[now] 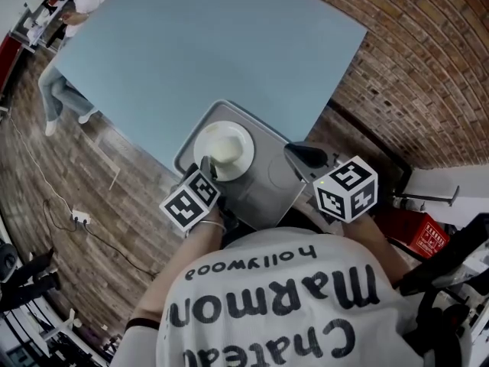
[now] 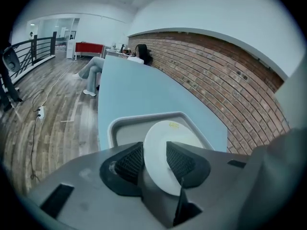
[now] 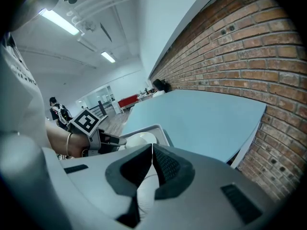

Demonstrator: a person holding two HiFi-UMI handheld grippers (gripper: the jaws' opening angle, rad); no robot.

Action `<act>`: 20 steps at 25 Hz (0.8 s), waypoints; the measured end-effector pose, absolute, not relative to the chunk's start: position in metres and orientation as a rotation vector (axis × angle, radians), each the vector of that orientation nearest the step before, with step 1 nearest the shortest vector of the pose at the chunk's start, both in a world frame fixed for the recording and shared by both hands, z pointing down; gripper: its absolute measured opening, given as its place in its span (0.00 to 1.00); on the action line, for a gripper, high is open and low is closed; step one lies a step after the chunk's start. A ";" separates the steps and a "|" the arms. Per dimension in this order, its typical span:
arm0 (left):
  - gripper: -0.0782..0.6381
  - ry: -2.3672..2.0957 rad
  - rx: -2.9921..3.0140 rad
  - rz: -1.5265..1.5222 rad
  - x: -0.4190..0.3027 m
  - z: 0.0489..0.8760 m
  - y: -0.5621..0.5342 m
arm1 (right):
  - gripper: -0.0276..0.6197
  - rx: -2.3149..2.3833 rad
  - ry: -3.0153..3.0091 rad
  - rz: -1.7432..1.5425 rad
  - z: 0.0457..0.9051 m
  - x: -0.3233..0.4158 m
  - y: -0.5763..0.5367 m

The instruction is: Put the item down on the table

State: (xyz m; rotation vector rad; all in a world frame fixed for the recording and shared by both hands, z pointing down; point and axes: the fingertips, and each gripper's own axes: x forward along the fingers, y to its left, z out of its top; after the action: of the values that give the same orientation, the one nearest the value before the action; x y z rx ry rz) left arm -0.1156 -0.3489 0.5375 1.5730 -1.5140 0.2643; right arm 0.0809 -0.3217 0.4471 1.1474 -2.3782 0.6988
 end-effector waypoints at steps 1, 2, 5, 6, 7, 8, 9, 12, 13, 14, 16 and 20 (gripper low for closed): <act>0.29 -1.510 1.567 0.253 -0.116 0.537 -0.349 | 0.06 1.148 -2.379 0.698 0.447 0.080 -0.321; 0.30 -1.507 1.563 0.245 -0.117 0.536 -0.348 | 0.06 1.147 -2.380 0.698 0.447 0.080 -0.321; 0.32 -1.498 1.575 0.247 -0.118 0.535 -0.344 | 0.06 1.148 -2.382 0.694 0.445 0.079 -0.318; 0.32 -1.495 1.581 0.248 -0.119 0.534 -0.342 | 0.06 1.149 -2.382 0.692 0.445 0.078 -0.318; 0.32 -1.492 1.585 0.245 -0.120 0.533 -0.340 | 0.06 1.150 -2.383 0.690 0.444 0.077 -0.317; 0.32 -1.487 1.588 0.238 -0.121 0.532 -0.339 | 0.06 1.149 -2.385 0.689 0.444 0.075 -0.317; 0.32 -1.481 1.590 0.228 -0.122 0.531 -0.337 | 0.06 1.147 -2.387 0.687 0.443 0.073 -0.316; 0.31 -1.457 1.614 0.170 -0.126 0.525 -0.334 | 0.06 1.128 -2.398 0.676 0.442 0.064 -0.313; 0.31 -1.443 1.625 0.131 -0.127 0.522 -0.333 | 0.06 1.117 -2.403 0.672 0.442 0.062 -0.312; 0.31 -1.422 1.637 0.085 -0.127 0.519 -0.331 | 0.06 1.106 -2.407 0.668 0.442 0.059 -0.311; 0.31 -1.377 1.657 0.004 -0.128 0.513 -0.328 | 0.06 1.089 -2.411 0.660 0.441 0.053 -0.308; 0.31 -1.339 1.697 -0.053 -0.147 0.506 -0.317 | 0.06 1.073 -2.418 0.639 0.437 0.034 -0.300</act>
State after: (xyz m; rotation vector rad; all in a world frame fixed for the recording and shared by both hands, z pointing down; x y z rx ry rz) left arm -0.1467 -0.3175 0.5057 1.6967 -1.3391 -0.0530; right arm 0.0344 -0.3000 0.4371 1.0735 -2.4181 0.6388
